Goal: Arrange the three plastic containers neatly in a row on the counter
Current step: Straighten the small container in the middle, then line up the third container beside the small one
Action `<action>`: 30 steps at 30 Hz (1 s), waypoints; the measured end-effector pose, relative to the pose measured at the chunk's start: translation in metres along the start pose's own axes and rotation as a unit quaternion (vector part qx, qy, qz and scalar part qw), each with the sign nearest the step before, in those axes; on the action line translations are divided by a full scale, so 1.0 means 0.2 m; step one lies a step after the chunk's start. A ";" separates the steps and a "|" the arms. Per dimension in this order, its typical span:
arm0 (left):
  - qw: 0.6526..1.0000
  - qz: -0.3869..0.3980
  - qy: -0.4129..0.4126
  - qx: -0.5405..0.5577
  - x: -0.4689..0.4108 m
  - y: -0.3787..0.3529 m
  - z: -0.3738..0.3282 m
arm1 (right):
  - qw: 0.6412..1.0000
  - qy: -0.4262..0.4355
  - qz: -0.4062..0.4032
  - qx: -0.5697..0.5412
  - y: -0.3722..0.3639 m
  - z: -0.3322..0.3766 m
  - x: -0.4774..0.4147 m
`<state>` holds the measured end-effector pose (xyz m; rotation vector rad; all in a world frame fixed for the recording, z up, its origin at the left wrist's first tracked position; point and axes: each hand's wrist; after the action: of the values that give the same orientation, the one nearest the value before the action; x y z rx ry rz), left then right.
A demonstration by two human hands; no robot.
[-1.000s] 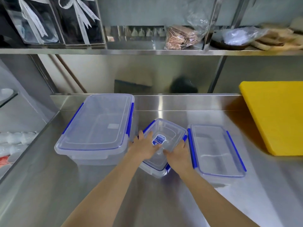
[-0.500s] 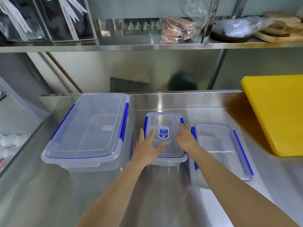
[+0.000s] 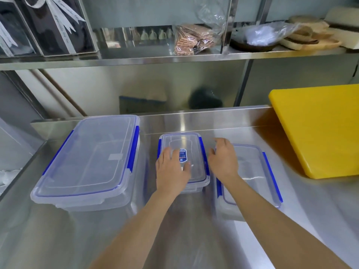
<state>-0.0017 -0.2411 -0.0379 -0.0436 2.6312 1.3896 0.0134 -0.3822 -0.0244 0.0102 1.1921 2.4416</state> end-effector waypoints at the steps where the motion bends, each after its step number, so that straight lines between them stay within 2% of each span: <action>1: 0.999 -0.003 -0.032 0.041 0.01 0.00 -0.07 | 0.999 -0.006 -0.024 0.031 0.04 -0.04 0.01; 4: 0.976 0.061 -0.072 0.196 0.09 -0.04 -0.30 | 0.988 -0.039 -0.033 0.147 0.14 -0.19 0.02; 6: 0.957 0.122 -0.041 0.259 0.14 -0.11 -0.44 | 0.980 -0.092 -0.025 0.177 0.22 -0.29 0.05; 10: 0.961 0.174 0.077 0.198 0.23 -0.28 -0.55 | 0.960 -0.203 0.079 0.175 0.32 -0.46 0.10; 13: 0.967 0.162 0.107 0.167 0.26 -0.35 -0.55 | 0.953 -0.256 0.158 0.040 0.37 -0.56 0.11; 15: 0.963 0.160 0.122 0.182 0.25 -0.37 -0.54 | 0.955 -0.242 0.174 -0.005 0.37 -0.59 0.10; 21: 0.958 0.171 0.074 0.219 0.18 -0.40 -0.49 | 0.961 -0.212 0.174 0.026 0.33 -0.61 0.01; 30: 0.941 0.194 0.116 0.253 0.08 -0.51 -0.57 | 0.967 -0.156 0.199 0.025 0.31 -0.70 -0.27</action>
<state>-0.0223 -0.3907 -0.0607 0.4211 3.2458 0.7765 0.0141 -0.5416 -0.0573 0.6870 1.1947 2.6088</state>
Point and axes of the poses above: each hand's wrist, its own x-axis away from the middle knuckle, its own y-axis out of the back of the hand, z = x × y, and after that the axes turned 1 degree about -y, right-handed
